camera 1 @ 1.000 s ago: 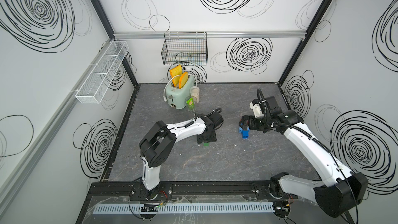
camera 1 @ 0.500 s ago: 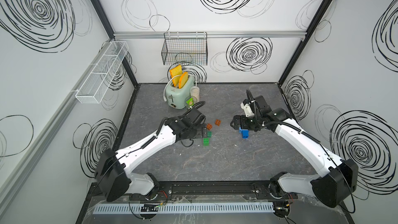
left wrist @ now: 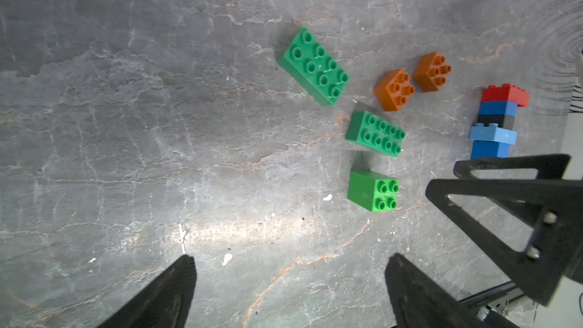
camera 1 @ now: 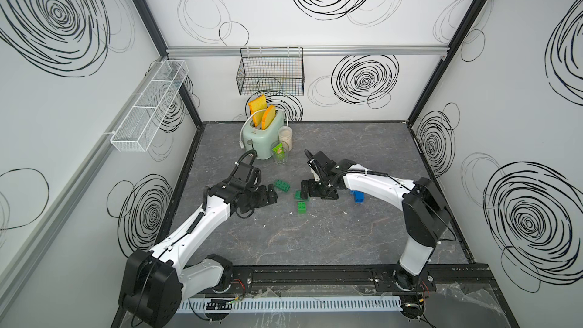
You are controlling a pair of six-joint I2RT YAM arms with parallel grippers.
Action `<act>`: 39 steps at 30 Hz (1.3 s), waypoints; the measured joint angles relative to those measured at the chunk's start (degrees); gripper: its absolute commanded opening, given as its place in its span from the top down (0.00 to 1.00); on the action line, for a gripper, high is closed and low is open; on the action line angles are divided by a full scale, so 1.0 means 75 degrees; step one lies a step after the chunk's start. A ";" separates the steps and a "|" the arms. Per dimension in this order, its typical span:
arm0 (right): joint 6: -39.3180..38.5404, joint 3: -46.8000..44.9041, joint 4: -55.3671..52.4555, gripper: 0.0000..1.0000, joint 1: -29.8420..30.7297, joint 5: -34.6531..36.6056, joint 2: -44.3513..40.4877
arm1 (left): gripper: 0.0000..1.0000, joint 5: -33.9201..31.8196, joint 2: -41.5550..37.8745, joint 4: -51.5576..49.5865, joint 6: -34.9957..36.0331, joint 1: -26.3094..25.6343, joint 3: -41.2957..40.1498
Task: Assemble the letter f with lego
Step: Pick up the lego brick from the center of the board.
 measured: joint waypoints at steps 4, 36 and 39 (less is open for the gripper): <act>0.0399 0.0673 -0.0009 0.00 0.0137 0.0169 0.0761 | 0.02 0.0309 -0.0006 0.0050 0.0067 0.0402 -0.0589; 0.1084 0.2226 -0.0804 0.21 0.0595 0.0994 0.2369 | 0.00 0.0280 0.0178 0.0294 0.0195 0.0676 -0.0656; 0.1110 0.2226 -0.0807 0.23 0.0592 0.1008 0.2419 | 0.00 0.0268 0.0175 0.0297 0.0195 0.0641 -0.0659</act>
